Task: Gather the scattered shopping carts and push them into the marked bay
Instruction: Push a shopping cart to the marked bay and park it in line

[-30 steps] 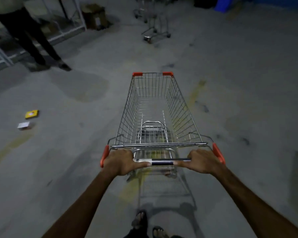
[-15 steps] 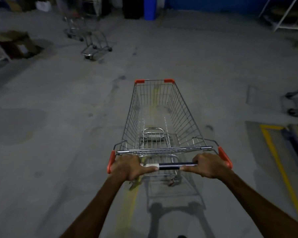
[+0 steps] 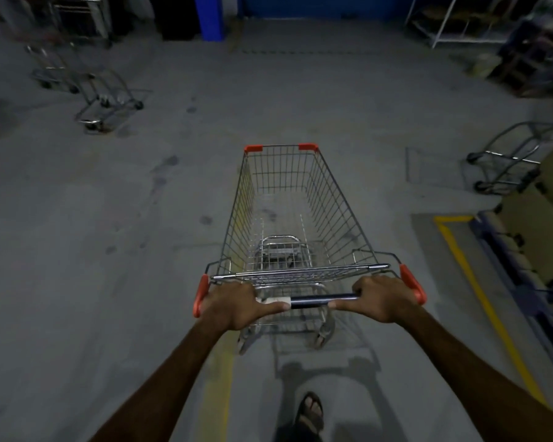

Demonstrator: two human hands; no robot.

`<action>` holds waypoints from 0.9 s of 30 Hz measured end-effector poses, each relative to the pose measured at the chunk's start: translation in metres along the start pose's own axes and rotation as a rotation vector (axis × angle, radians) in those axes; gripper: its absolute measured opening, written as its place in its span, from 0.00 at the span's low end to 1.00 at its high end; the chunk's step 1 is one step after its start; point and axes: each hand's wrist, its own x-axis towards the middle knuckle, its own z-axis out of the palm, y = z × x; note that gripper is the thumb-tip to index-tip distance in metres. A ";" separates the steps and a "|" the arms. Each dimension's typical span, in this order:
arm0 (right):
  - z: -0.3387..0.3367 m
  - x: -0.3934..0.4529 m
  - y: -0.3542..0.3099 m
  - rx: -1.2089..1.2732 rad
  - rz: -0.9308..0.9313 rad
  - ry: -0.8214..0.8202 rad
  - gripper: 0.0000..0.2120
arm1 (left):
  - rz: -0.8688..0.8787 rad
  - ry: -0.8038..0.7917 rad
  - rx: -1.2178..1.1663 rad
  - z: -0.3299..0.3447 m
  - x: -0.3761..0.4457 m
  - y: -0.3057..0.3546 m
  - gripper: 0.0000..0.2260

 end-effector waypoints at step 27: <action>-0.107 0.250 0.217 0.048 0.224 0.098 0.48 | 0.195 -0.004 0.097 -0.136 0.385 0.116 0.48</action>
